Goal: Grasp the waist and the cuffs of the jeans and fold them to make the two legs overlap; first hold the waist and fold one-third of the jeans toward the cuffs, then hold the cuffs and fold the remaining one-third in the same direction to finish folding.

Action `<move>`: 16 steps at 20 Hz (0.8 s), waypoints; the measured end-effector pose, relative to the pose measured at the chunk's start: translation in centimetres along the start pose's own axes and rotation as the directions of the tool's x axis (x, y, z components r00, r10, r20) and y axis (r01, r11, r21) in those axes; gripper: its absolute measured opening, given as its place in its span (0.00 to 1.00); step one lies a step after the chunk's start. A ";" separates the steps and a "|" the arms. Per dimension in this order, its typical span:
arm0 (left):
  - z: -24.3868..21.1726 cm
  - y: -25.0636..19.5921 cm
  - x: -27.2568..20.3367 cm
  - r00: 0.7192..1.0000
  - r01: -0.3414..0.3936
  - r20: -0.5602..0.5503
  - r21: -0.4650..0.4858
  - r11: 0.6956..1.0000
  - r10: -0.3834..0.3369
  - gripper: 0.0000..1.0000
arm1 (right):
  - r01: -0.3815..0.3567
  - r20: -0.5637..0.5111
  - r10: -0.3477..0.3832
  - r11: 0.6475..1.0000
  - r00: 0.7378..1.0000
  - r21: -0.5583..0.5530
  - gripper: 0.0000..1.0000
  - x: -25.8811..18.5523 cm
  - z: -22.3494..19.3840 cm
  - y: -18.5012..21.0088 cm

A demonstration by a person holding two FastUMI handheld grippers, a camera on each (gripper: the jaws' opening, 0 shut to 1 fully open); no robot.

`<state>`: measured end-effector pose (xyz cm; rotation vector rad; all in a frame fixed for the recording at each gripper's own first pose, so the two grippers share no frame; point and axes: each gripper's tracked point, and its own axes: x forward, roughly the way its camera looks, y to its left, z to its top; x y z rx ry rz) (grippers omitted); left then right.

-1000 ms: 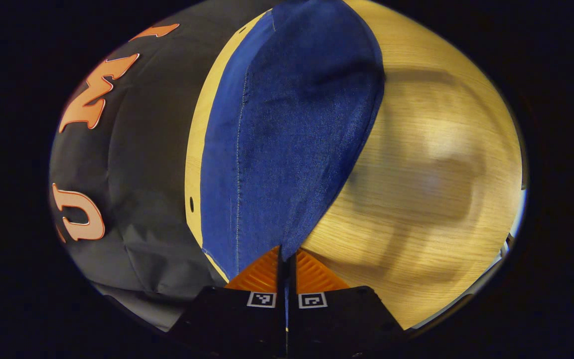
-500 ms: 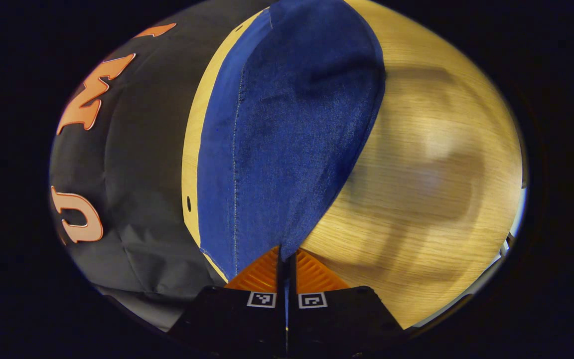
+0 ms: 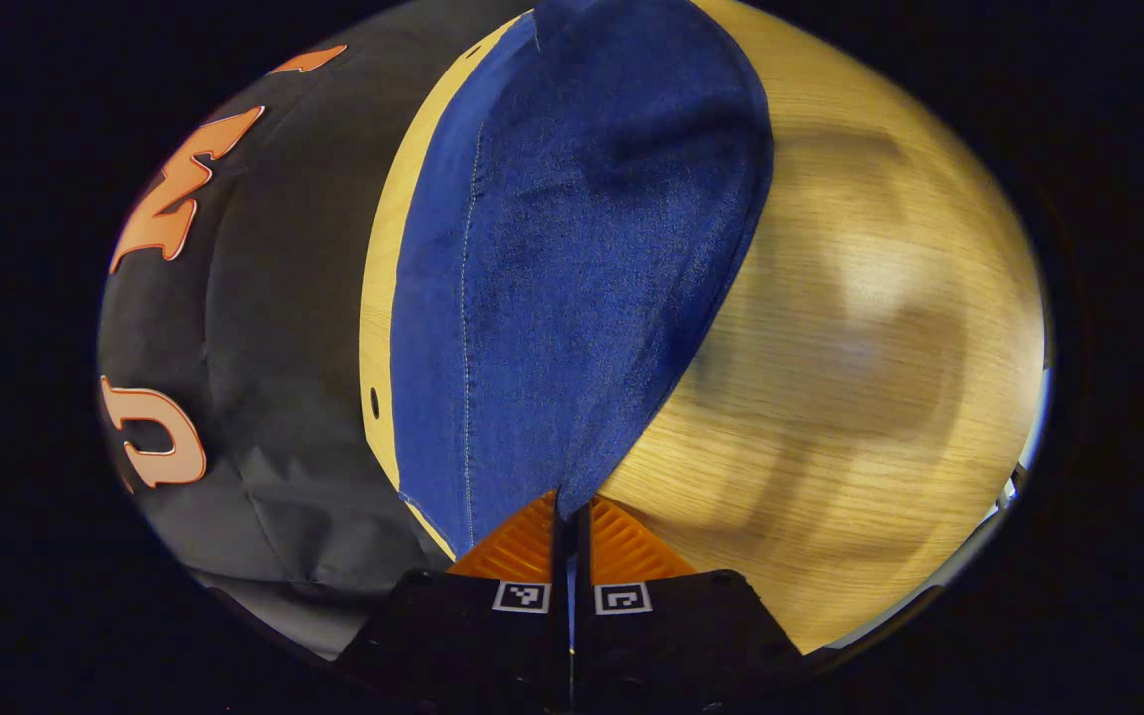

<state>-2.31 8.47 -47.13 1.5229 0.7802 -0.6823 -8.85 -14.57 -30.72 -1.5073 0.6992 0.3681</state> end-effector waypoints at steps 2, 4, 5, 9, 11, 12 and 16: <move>-0.1 0.1 0.1 1.000 0.000 -0.003 0.002 1.000 0.000 0.02 | -0.022 0.007 0.023 0.999 1.000 -0.042 0.98 0.8 0.1 0.4; -0.1 0.0 0.2 1.000 0.003 -0.007 -0.013 1.000 -0.003 0.02 | -0.042 0.015 0.043 0.996 0.999 -0.078 0.98 1.5 0.5 1.0; 0.0 0.0 0.2 1.000 0.006 -0.009 -0.021 1.000 -0.006 0.02 | -0.043 0.014 0.044 0.993 0.999 -0.107 0.98 2.0 0.8 1.0; -0.1 0.1 0.2 1.000 0.004 -0.009 -0.011 1.000 -0.005 0.02 | -0.096 -0.006 0.096 0.983 0.995 -0.157 0.98 4.0 0.4 2.2; -0.1 0.0 0.2 1.000 0.008 -0.011 -0.020 1.000 -0.008 0.02 | -0.088 0.001 0.090 0.983 0.996 -0.163 0.97 4.6 0.8 1.7; -0.2 0.0 0.2 1.000 0.011 -0.011 -0.025 1.000 -0.011 0.02 | -0.086 0.001 0.088 0.984 0.996 -0.157 0.97 4.8 0.9 1.6; -0.2 0.0 0.2 1.000 0.012 -0.013 -0.018 1.000 -0.012 0.02 | -0.080 0.012 0.083 0.986 0.996 -0.144 0.95 6.1 1.6 1.1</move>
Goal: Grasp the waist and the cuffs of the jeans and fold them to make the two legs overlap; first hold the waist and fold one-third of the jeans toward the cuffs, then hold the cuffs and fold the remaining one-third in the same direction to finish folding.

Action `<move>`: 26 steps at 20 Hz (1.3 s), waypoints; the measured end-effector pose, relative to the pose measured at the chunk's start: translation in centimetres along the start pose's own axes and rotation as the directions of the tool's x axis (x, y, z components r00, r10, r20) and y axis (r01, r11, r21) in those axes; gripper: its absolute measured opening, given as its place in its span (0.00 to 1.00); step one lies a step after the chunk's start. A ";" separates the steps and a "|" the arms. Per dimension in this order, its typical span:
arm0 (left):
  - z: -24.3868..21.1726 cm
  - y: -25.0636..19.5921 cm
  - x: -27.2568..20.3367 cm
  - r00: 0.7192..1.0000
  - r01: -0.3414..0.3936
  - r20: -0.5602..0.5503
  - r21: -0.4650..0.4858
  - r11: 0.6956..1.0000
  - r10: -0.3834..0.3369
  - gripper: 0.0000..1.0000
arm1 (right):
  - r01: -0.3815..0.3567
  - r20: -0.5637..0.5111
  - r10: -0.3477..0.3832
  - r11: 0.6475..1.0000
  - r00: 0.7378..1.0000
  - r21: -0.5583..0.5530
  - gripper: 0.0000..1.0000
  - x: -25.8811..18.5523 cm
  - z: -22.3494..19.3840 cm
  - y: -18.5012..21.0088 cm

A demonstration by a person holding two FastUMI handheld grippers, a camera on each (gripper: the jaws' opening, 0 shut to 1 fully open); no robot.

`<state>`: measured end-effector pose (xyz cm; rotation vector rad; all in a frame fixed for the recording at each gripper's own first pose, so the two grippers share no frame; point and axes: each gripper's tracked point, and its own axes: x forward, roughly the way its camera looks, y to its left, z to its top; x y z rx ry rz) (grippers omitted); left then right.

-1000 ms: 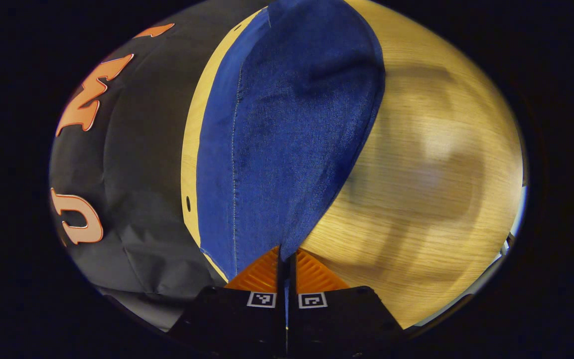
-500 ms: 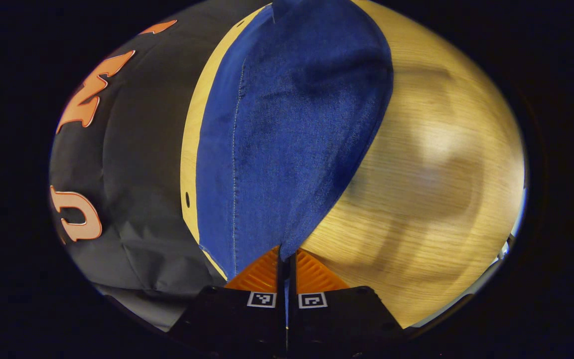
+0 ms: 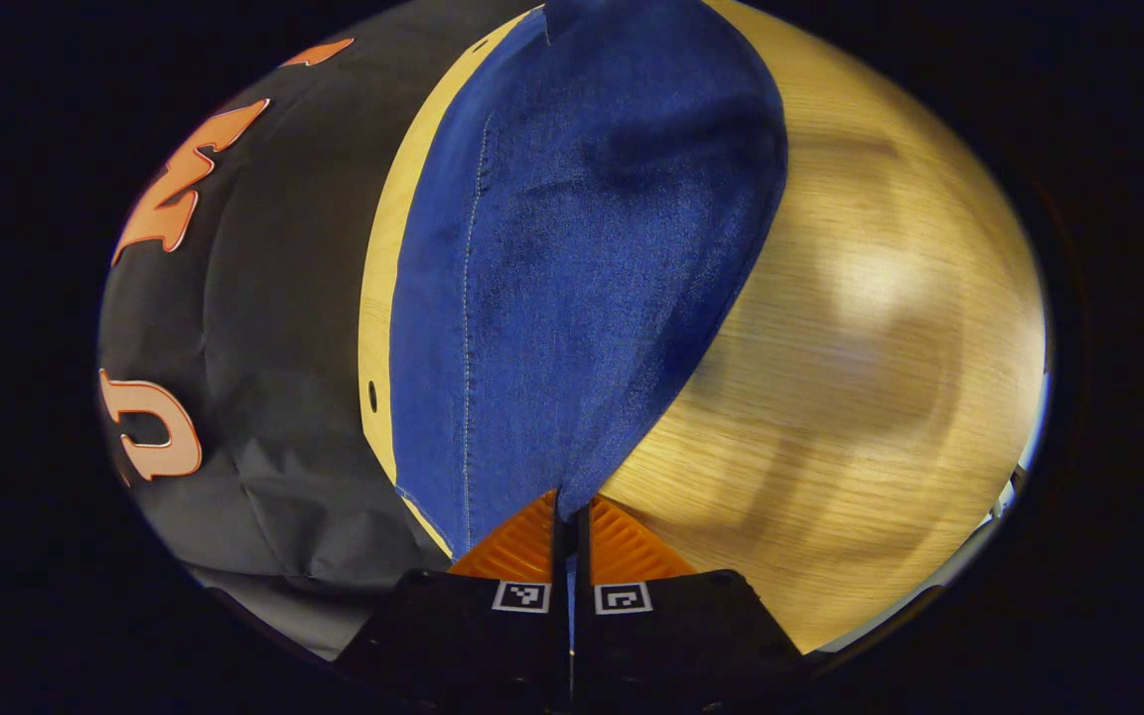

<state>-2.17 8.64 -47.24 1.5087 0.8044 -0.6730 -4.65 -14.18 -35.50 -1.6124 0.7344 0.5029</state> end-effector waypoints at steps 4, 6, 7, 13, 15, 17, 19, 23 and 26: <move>0.1 0.0 0.0 1.000 0.004 -0.002 -0.001 1.000 -0.004 0.02 | -0.015 0.003 0.015 1.000 1.000 -0.018 0.38 1.2 0.4 0.9; 0.0 0.0 -0.1 1.000 0.005 -0.013 -0.003 1.000 -0.005 0.02 | -0.029 0.011 0.028 0.999 1.000 0.015 0.18 1.2 0.4 1.1; 0.1 0.0 -0.1 1.000 0.011 -0.020 -0.011 1.000 -0.011 0.02 | -0.041 0.008 0.040 0.999 0.999 0.036 0.15 1.3 0.2 1.4; 0.7 0.1 -0.4 0.999 0.044 -0.016 0.006 0.999 -0.044 0.02 | -0.096 0.052 0.089 0.984 0.995 0.153 0.15 -0.8 -0.1 -0.5; 0.9 -0.1 -0.3 0.998 0.065 -0.023 -0.008 0.998 -0.065 0.02 | -0.127 0.083 0.114 0.974 0.990 0.186 0.15 -1.6 0.0 -1.6; 1.0 -0.4 -0.3 0.992 0.121 -0.013 -0.072 0.990 -0.122 0.02 | -0.160 0.097 0.143 0.966 0.985 0.204 0.15 -2.3 0.1 -2.4; 1.5 -0.3 -0.1 0.983 0.181 0.025 -0.086 0.980 -0.180 0.02 | -0.176 0.084 0.161 0.958 0.983 0.226 0.15 -3.1 0.2 -3.8; 2.7 0.4 0.0 0.965 0.257 0.055 -0.023 0.966 -0.255 0.02 | -0.246 0.076 0.235 0.927 0.969 0.282 0.15 -3.4 0.6 -6.6; 3.4 2.3 1.2 0.941 0.335 0.053 0.010 0.942 -0.335 0.02 | -0.332 0.073 0.328 0.878 0.942 0.345 0.14 -2.6 0.7 -7.8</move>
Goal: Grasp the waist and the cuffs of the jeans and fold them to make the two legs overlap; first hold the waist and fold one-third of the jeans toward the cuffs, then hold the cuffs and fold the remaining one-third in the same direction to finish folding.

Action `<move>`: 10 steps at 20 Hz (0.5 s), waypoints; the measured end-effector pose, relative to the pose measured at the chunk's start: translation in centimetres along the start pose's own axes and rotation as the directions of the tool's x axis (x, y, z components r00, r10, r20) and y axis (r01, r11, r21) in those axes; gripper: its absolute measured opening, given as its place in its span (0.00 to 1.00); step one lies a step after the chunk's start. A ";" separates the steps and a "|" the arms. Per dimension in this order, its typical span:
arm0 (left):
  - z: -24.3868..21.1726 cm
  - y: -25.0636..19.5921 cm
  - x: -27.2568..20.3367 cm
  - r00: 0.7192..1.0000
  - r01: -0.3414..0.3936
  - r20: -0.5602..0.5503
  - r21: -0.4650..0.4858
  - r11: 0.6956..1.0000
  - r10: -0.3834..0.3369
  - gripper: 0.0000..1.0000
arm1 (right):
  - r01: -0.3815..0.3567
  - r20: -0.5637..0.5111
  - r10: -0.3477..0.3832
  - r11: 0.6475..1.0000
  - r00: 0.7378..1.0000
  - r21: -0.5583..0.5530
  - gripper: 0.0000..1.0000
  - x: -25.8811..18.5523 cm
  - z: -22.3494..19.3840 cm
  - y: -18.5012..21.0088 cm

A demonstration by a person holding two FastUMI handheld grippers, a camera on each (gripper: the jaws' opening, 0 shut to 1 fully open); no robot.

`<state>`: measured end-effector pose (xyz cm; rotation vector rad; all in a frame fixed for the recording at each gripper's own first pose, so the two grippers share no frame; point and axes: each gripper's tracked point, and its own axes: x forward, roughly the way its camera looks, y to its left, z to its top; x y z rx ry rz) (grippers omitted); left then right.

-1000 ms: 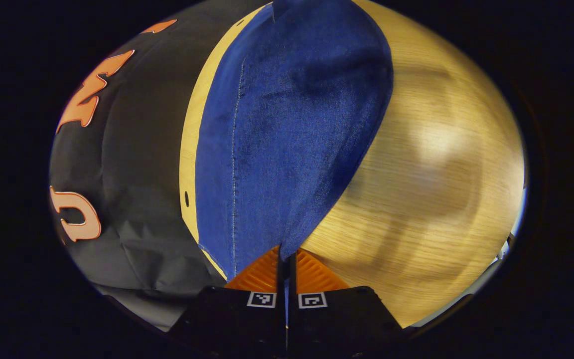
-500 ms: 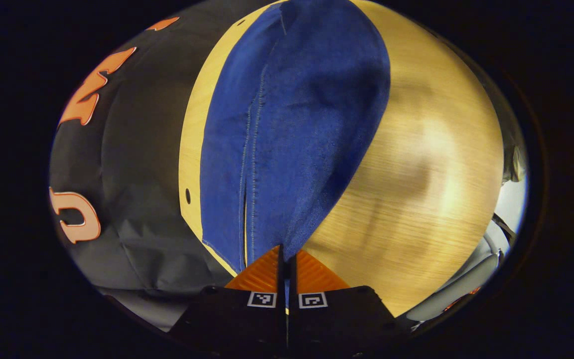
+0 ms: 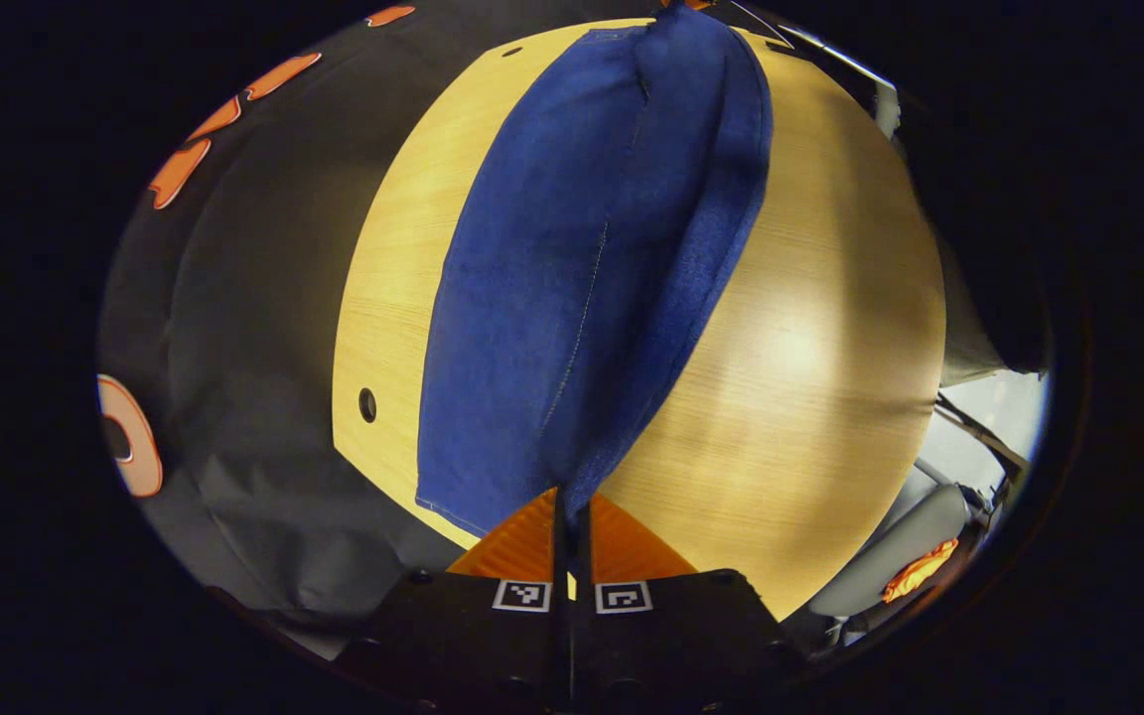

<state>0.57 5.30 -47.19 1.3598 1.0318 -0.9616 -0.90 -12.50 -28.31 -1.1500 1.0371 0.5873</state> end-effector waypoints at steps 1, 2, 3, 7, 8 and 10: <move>0.7 0.7 0.5 0.999 0.039 -0.001 0.019 0.999 -0.039 0.02 | -0.025 -0.016 0.025 0.999 1.000 0.026 0.15 0.0 0.1 -0.4; 1.5 2.3 1.0 0.998 0.068 -0.006 0.036 0.997 -0.068 0.02 | -0.056 -0.029 0.058 0.997 0.998 0.045 0.15 0.4 0.1 -0.6; 1.5 3.1 1.4 0.995 0.096 -0.013 0.050 0.994 -0.096 0.02 | -0.077 -0.029 0.079 0.995 0.996 0.064 0.15 0.4 0.5 -1.2; 1.8 6.9 3.9 0.993 0.117 -0.041 0.149 0.982 -0.112 0.02 | -0.156 -0.050 0.165 0.976 0.985 0.150 0.15 1.3 1.6 -4.2; 1.8 7.7 4.7 0.992 0.121 -0.052 0.174 0.977 -0.113 0.02 | -0.167 -0.056 0.179 0.972 0.982 0.165 0.15 1.9 1.9 -5.0; 1.8 9.0 6.3 0.990 0.139 -0.065 0.208 0.968 -0.128 0.02 | -0.183 -0.066 0.199 0.964 0.978 0.194 0.15 3.3 2.7 -6.5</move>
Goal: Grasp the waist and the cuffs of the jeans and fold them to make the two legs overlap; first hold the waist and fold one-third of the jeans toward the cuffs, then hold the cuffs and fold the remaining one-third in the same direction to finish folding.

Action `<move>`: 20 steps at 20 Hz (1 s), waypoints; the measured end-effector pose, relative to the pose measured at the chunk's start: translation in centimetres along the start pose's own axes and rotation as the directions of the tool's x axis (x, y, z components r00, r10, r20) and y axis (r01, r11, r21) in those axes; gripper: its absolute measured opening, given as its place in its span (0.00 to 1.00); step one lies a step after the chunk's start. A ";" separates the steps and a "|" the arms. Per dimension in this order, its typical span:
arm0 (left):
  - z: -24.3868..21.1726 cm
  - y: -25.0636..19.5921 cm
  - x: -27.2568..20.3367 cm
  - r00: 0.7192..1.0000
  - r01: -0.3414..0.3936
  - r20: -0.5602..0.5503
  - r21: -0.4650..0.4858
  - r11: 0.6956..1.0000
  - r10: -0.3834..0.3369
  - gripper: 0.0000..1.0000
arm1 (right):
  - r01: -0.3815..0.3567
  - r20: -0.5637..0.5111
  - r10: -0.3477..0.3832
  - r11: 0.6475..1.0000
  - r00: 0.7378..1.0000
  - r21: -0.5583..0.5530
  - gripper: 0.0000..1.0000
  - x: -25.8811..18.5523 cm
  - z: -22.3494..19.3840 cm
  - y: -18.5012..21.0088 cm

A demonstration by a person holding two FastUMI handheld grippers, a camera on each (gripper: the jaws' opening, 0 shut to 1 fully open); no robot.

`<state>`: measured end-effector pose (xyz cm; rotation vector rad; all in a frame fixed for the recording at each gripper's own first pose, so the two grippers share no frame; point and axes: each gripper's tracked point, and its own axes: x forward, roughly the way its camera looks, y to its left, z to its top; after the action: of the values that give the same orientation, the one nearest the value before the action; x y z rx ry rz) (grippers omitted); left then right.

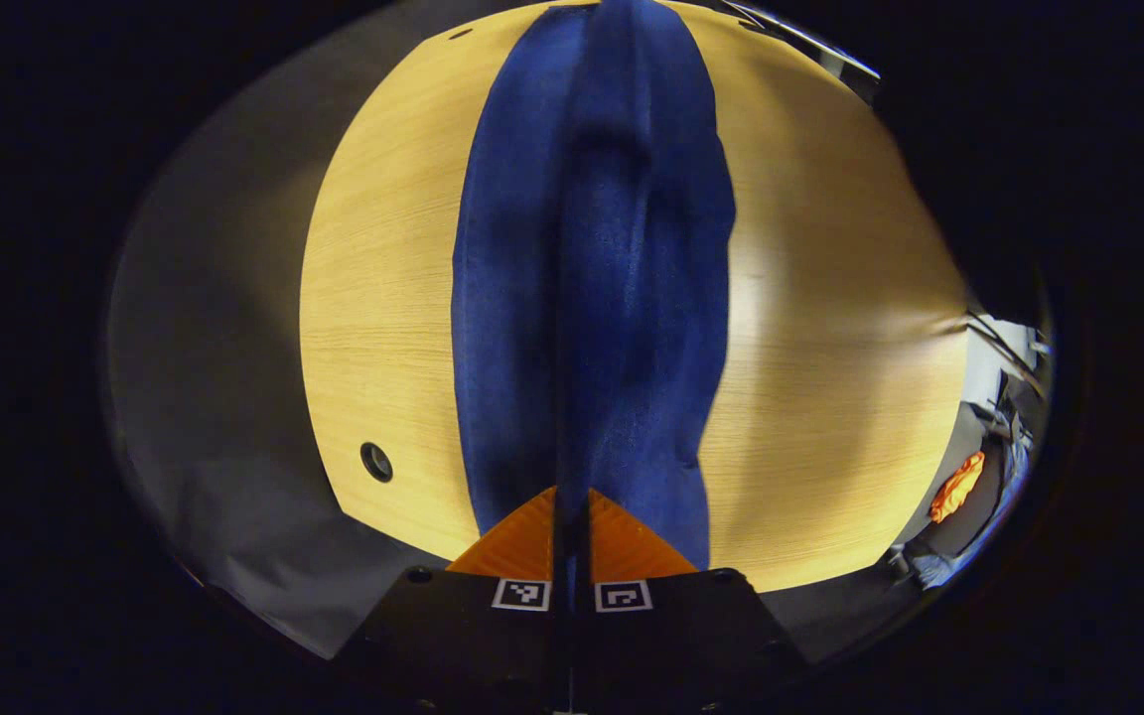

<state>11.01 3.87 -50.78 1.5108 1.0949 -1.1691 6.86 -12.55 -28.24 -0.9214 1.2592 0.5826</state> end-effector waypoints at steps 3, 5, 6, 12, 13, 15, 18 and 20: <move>0.5 2.8 2.0 1.000 0.005 0.005 0.023 1.000 -0.005 0.02 | 0.006 -0.017 -0.005 0.999 1.000 0.040 0.15 2.1 1.6 -2.2; 1.0 5.6 3.2 0.999 -0.036 0.007 0.053 0.998 0.036 0.02 | 0.018 -0.024 -0.016 0.997 1.000 0.079 0.14 3.4 2.6 -3.2; 1.0 7.0 4.0 0.998 -0.069 0.007 0.063 0.996 0.068 0.02 | 0.025 -0.034 -0.021 0.994 0.999 0.103 0.14 3.8 2.8 -3.8; -0.5 7.4 6.5 0.998 -0.025 -0.057 0.000 1.000 0.025 0.37 | 0.137 -0.042 -0.131 0.971 0.991 0.195 0.31 7.0 4.7 -7.8; -0.6 7.8 6.4 0.997 -0.056 -0.059 -0.016 0.998 0.055 0.67 | 0.168 -0.033 -0.165 0.963 0.986 0.210 0.53 6.7 4.7 -9.1; -0.8 9.7 5.4 0.987 -0.159 -0.028 -0.103 0.982 0.157 0.95 | 0.254 0.005 -0.264 0.932 0.964 0.260 0.98 5.2 5.6 -11.8; -0.5 11.5 3.2 0.946 -0.299 0.034 -0.294 0.908 0.323 0.99 | 0.342 0.071 -0.399 0.853 0.914 0.394 0.98 0.8 7.3 -15.5; -0.4 11.1 1.6 0.919 -0.326 0.062 -0.435 0.839 0.389 0.99 | 0.376 0.111 -0.480 0.792 0.870 0.482 0.98 -2.9 8.5 -17.4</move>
<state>22.13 2.25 -50.81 1.2018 0.8448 -0.7147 24.75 -14.31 -20.54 -0.6920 0.8731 0.0187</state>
